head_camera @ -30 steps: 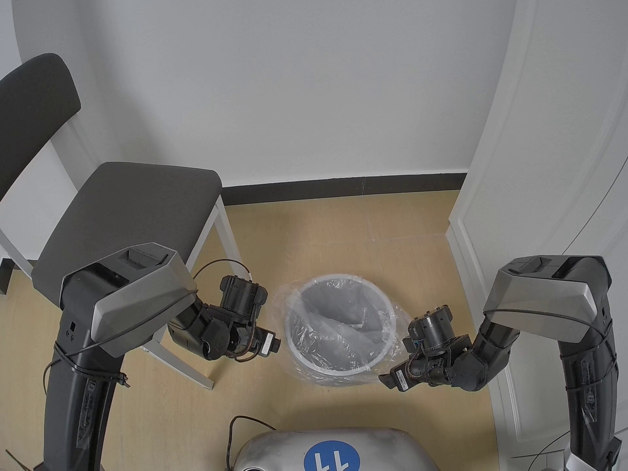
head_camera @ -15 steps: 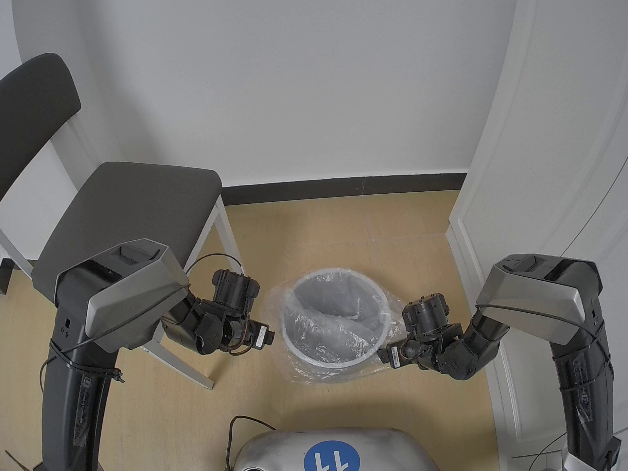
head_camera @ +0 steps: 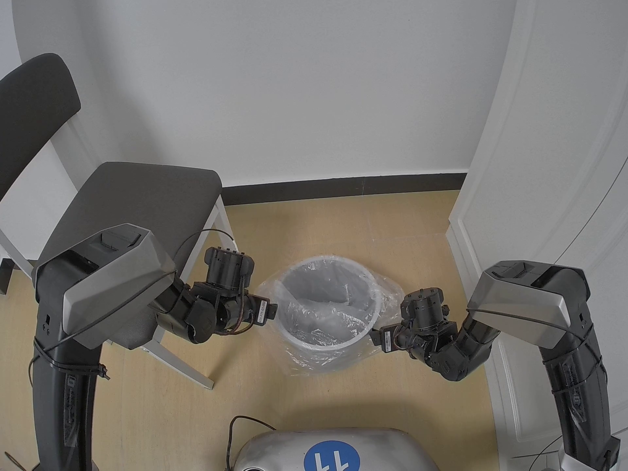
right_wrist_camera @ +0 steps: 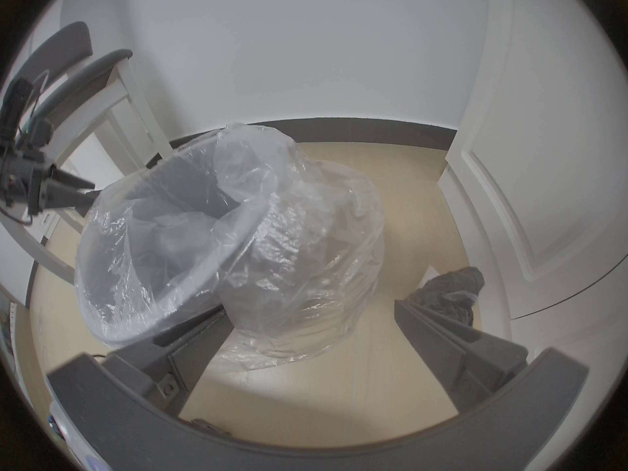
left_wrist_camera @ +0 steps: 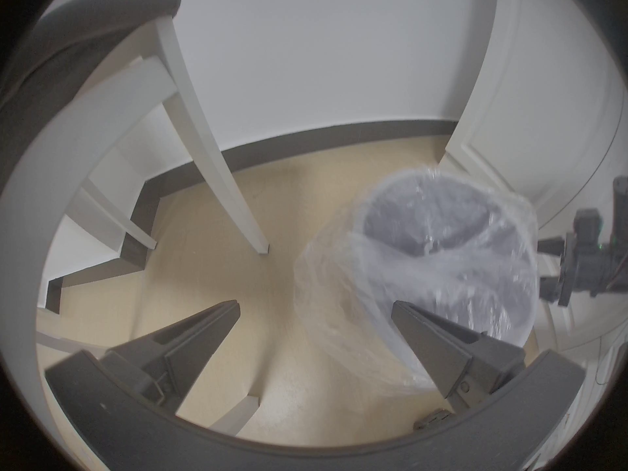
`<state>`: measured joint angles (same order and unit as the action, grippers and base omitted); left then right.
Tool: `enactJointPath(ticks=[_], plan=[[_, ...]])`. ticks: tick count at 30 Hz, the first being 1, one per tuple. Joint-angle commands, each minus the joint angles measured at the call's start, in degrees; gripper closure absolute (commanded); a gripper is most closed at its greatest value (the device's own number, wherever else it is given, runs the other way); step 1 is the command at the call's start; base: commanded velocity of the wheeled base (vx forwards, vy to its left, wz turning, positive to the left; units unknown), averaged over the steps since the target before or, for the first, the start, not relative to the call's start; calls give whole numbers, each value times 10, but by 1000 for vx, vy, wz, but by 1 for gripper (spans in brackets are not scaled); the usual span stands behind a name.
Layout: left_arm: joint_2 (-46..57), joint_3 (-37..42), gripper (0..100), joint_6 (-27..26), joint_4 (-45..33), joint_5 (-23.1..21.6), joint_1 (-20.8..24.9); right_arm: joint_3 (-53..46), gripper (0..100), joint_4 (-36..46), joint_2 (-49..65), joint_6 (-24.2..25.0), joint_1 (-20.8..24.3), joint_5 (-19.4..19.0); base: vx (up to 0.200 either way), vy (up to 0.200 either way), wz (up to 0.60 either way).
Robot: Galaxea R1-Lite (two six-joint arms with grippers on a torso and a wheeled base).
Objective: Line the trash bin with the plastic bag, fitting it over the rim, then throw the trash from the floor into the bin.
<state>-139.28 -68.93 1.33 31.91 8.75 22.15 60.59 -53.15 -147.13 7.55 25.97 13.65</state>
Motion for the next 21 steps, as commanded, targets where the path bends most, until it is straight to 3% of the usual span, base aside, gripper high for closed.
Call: enactJointPath(ticks=[1,6,10,16,21], plan=[[9,7,0,5,16,2,7,-17,0,5,3,-13,-7,-1,0,0,0],[17,11,0,6,17,1,8,-31,0,12,4,-31,-11,-2,0,0,0],[23,16,0,7,18,0,11,-84,0,15,47,-91,-36,-12,0,0,0],[30,20,0,6,18,0,11,-177,0,9,143,-181,-69,-87,0,0,0],[40,27,0,5,18,0,12,-180,0,5,196,-175,-75,-104,0,0,0]])
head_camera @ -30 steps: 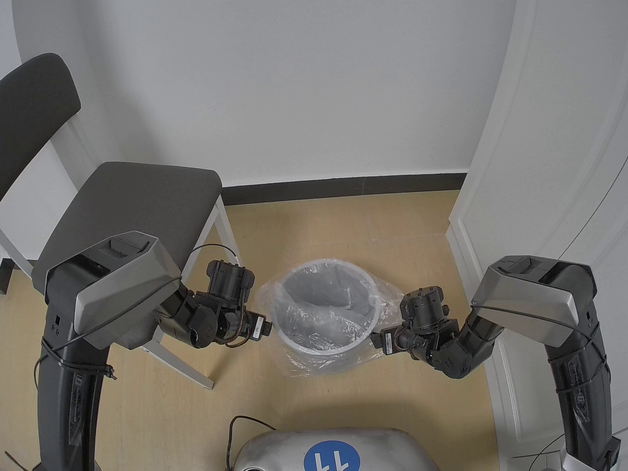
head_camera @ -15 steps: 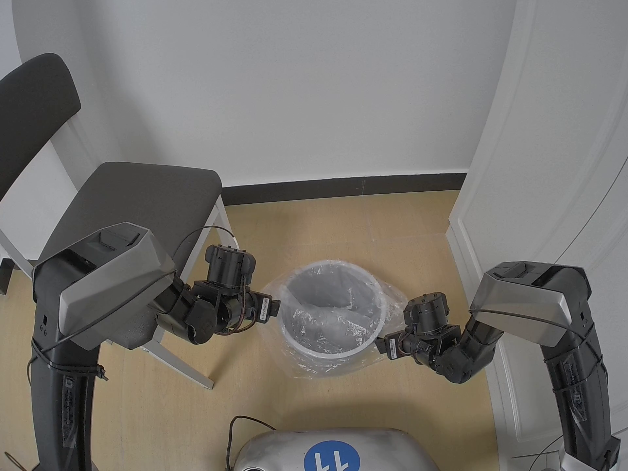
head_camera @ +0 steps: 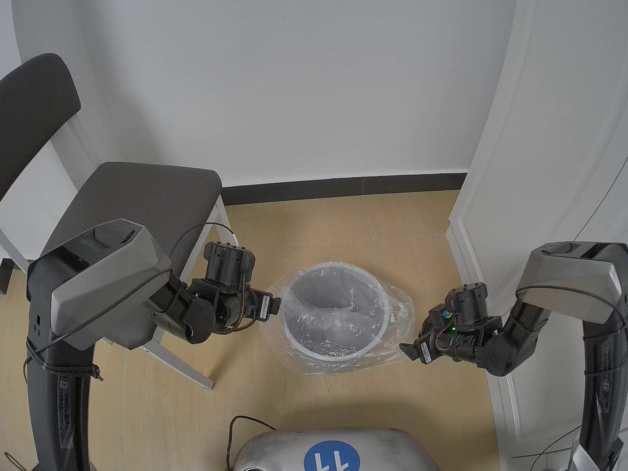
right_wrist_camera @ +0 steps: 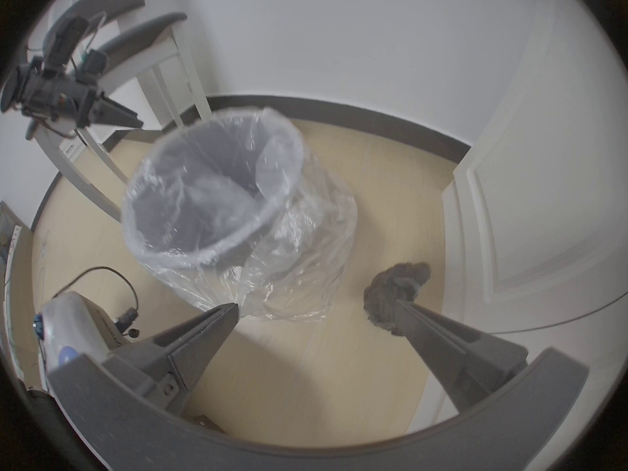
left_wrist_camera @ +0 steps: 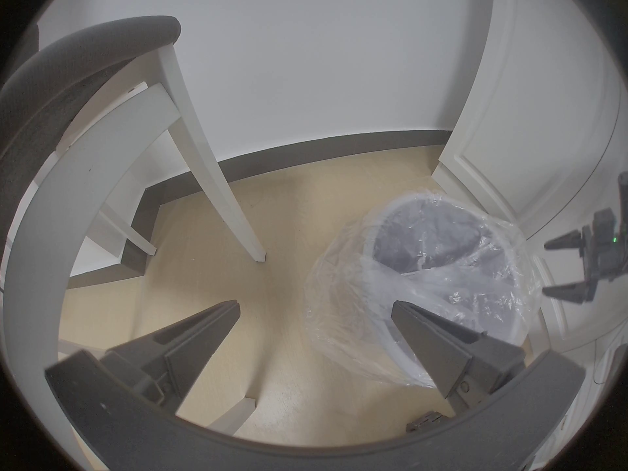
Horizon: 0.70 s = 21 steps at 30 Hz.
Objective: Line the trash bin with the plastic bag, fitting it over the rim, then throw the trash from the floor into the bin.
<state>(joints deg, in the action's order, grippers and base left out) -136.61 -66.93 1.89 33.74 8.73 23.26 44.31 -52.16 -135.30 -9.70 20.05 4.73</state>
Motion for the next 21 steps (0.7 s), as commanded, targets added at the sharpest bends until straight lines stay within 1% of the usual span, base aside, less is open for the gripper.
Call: enactJointPath(ticks=[1,4,6,11,15,17,21], plan=[[13,7,0,0,0,0,1,-16,0,-7,78,-1,-16,-15,0,0,0],[15,7,0,0,0,0,3,8,0,-59,51,46,-4,-6,0,0,0],[16,7,0,0,0,0,3,8,0,-80,34,63,2,-5,0,0,0],[16,7,0,0,0,0,3,28,0,-87,7,66,5,-5,0,0,0],[16,7,0,1,0,1,5,37,0,-87,-16,79,22,-2,0,0,0],[16,7,0,1,0,1,4,46,0,-88,-26,85,29,4,0,0,0],[16,7,0,1,0,0,5,70,0,-88,-41,89,24,34,0,0,0]])
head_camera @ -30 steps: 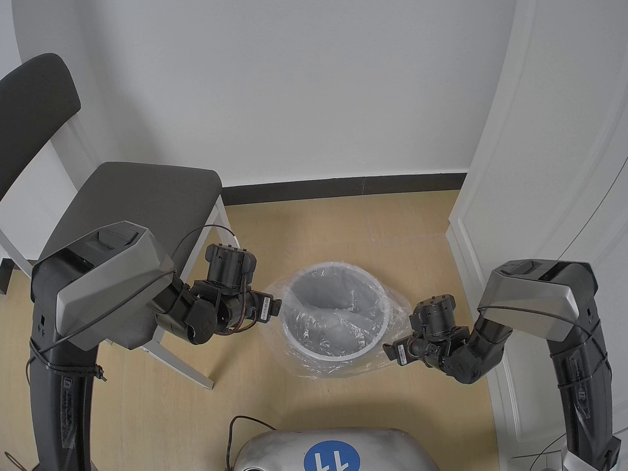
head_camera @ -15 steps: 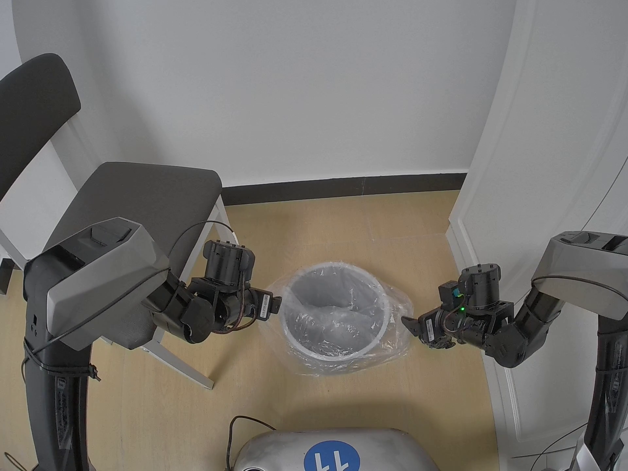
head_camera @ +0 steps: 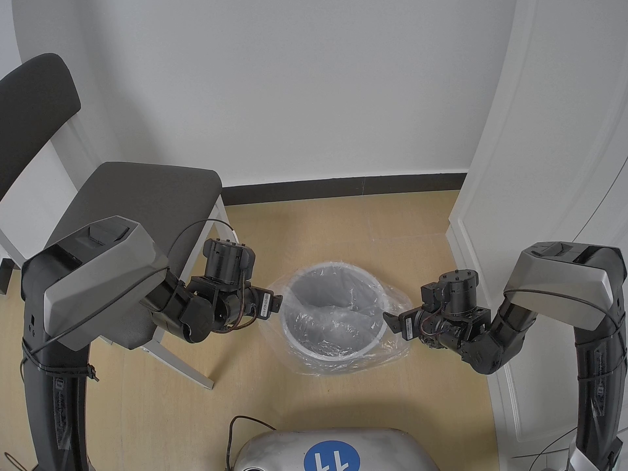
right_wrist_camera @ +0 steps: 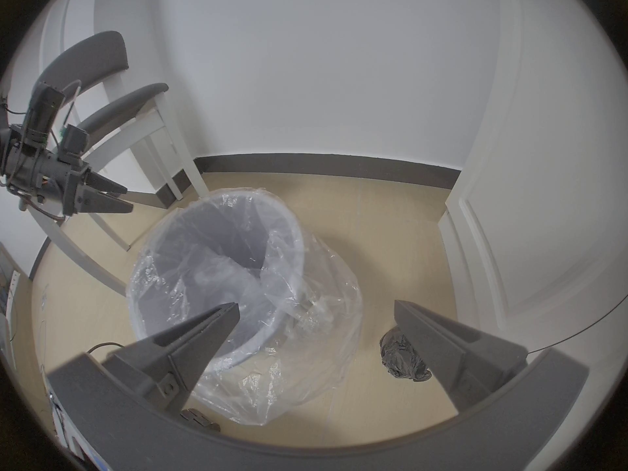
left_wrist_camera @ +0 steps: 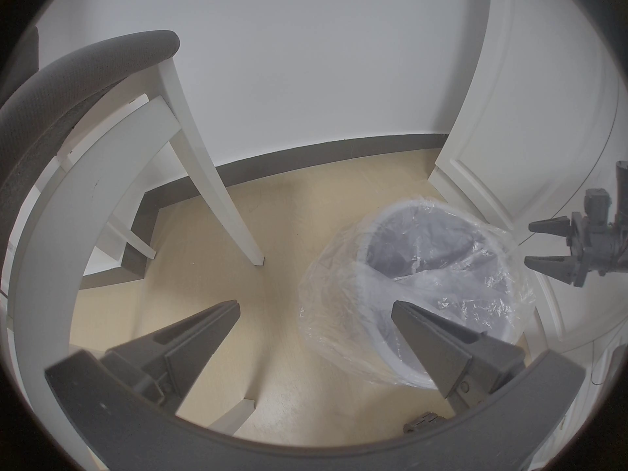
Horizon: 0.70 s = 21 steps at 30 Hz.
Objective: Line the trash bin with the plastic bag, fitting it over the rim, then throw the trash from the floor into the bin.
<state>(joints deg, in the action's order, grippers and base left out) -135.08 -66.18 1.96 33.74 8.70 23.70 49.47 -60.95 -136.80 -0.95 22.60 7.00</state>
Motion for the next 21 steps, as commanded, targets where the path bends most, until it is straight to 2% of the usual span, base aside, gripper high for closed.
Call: enactJointPath(ticks=[1,11,21], plan=[[1,0,0,1,0,1,0,20,0,0,-26,2,-5,14,0,0,0],[0,0,0,1,0,1,0,41,0,7,-28,2,-45,10,0,0,0],[0,0,0,1,0,0,0,65,0,38,-77,2,-54,7,0,0,0]])
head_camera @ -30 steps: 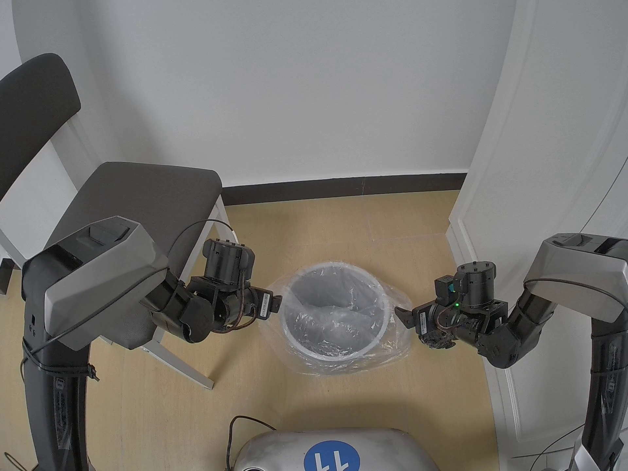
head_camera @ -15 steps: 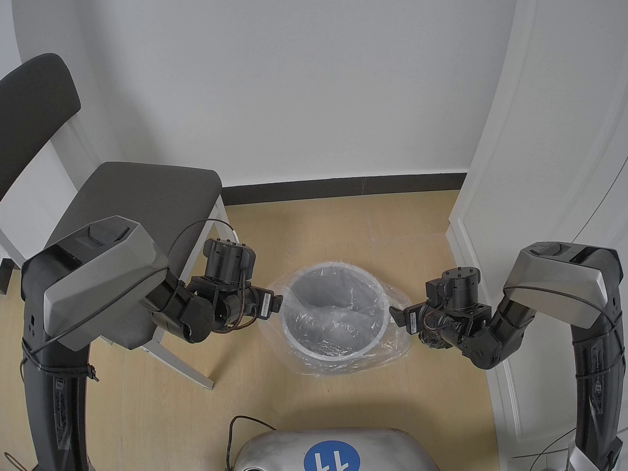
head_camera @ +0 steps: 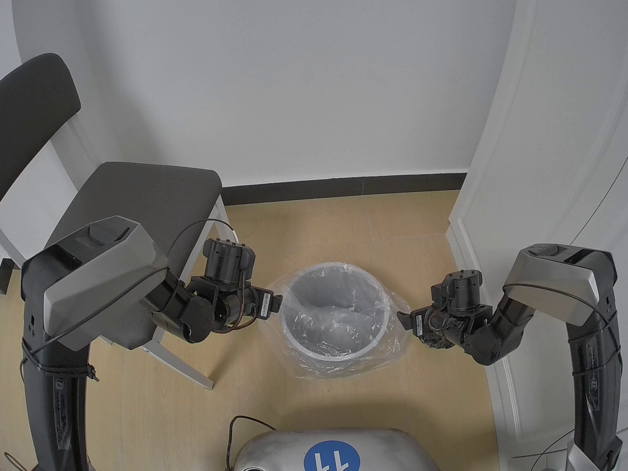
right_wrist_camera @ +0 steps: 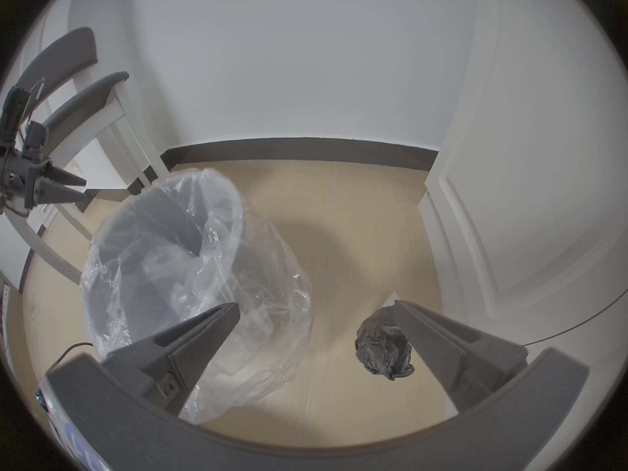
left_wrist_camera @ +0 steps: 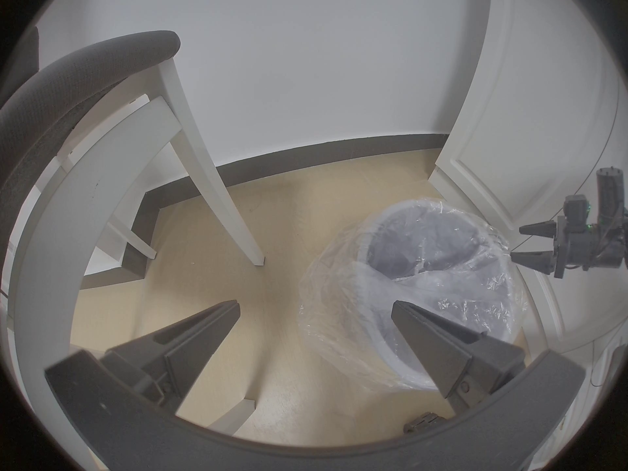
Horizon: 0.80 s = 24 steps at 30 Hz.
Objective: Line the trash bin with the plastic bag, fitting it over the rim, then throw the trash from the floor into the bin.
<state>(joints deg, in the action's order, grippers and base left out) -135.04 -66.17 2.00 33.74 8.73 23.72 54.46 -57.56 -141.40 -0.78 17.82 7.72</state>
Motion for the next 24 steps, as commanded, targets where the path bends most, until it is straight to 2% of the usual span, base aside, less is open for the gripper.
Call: enactJointPath(ticks=[1,11,17,24], plan=[[-1,-1,0,0,0,0,0,21,0,9,-35,0,-9,-1,0,0,0],[-9,-1,0,1,15,0,8,65,0,112,-32,15,-8,-3,0,0,0],[-33,-5,0,5,35,0,21,71,0,127,-40,32,1,-2,0,0,0],[-73,-38,0,65,59,7,60,61,0,121,-39,32,6,-2,0,0,0]])
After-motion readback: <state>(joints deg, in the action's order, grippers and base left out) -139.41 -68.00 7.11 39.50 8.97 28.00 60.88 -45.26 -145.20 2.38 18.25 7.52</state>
